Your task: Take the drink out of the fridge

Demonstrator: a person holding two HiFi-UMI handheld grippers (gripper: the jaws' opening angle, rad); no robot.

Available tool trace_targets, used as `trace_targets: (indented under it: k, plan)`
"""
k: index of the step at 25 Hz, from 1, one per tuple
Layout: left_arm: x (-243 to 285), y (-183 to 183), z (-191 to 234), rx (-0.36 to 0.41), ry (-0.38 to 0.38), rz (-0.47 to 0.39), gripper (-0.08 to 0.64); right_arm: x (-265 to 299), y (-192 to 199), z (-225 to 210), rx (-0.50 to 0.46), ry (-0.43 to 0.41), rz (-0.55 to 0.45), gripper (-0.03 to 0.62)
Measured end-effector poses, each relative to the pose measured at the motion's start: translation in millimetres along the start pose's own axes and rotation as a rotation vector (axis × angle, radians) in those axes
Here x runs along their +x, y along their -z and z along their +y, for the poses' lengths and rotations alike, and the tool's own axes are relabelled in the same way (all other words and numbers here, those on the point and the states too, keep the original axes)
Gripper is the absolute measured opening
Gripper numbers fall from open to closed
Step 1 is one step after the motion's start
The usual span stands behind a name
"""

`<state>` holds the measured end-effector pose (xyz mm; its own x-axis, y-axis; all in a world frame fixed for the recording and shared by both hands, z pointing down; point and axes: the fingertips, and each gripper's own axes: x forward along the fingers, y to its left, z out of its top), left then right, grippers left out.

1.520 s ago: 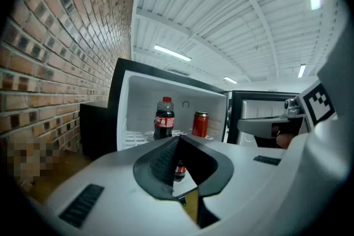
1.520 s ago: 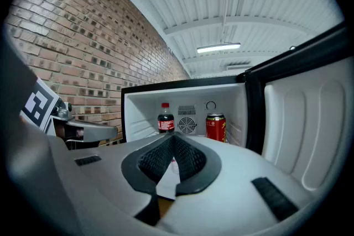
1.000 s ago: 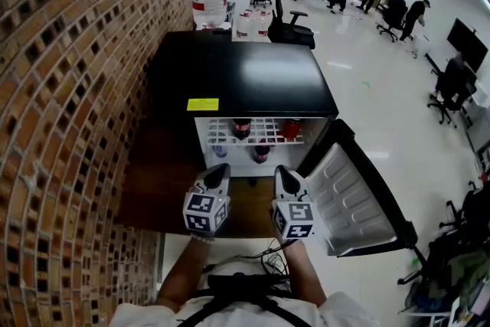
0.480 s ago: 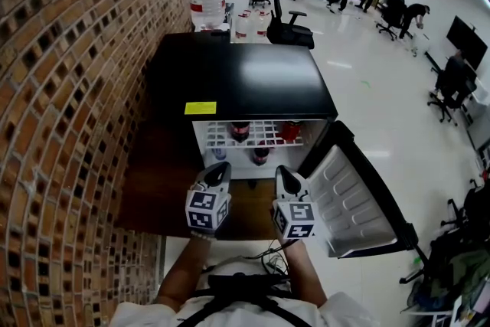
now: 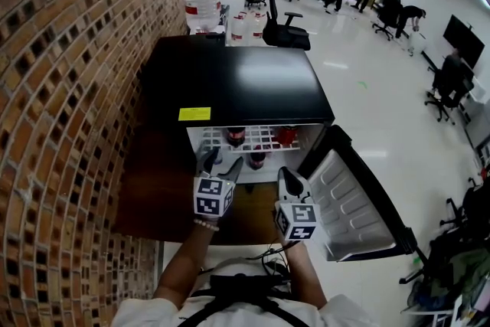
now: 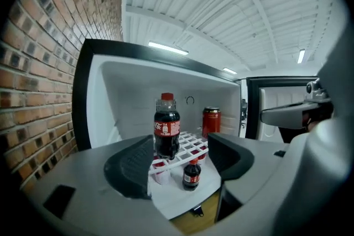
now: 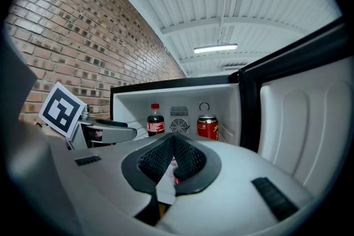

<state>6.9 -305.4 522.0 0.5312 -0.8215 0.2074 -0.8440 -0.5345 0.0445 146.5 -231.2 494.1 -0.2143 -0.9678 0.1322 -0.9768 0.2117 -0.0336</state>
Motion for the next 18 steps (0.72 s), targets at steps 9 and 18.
trace_targets:
  k: [9,18]
  plan:
    - [39.7,-6.6,11.7,0.007,-0.001,0.002,0.499,6.0,-3.6,-6.9,-0.012,0.004,-0.007,0.015]
    - [77.4,-1.4,23.4,-0.025,-0.013,0.029,0.5,9.3,-2.8,-15.4,-0.016,0.006,-0.002,0.015]
